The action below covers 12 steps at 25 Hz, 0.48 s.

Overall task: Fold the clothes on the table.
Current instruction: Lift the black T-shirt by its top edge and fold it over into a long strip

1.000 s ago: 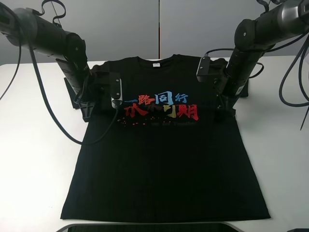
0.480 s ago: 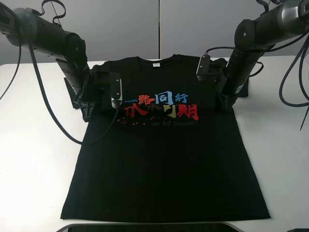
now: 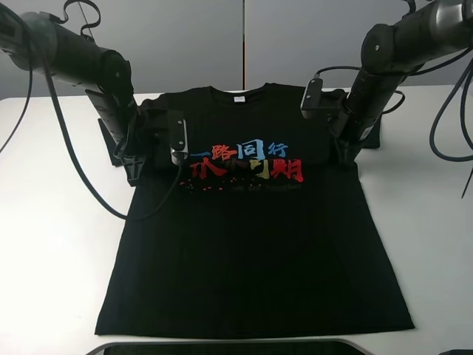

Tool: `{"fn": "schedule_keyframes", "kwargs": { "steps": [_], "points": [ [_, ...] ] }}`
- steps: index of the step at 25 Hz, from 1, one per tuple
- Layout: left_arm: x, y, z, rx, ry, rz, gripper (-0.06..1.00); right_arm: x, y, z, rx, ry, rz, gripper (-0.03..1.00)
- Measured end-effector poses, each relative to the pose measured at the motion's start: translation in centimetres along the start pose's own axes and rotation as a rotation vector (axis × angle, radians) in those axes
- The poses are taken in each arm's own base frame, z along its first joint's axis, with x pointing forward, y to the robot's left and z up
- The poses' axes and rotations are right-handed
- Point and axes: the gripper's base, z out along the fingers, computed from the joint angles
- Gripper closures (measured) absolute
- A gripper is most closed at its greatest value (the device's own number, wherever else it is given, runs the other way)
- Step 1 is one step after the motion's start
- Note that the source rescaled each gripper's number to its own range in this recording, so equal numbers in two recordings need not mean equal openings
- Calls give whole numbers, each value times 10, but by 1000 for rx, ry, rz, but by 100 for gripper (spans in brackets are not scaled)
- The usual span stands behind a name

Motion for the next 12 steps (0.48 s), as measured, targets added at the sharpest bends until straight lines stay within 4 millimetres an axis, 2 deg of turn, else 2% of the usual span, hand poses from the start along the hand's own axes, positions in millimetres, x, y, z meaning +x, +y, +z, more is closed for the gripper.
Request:
{"fn": "schedule_keyframes", "kwargs": {
  "steps": [3, 9, 12],
  "points": [
    [-3, 4, -3, -16, -11, -29, 94, -2, -1, -12, 30, -21, 0, 96],
    [-13, 20, -32, -104, -73, -45, 94, -4, -2, -35, 79, -56, 5, 96],
    [-16, 26, -47, -142, -96, -43, 94, -5, -1, -54, 120, -81, 0, 96]
  ]
}}
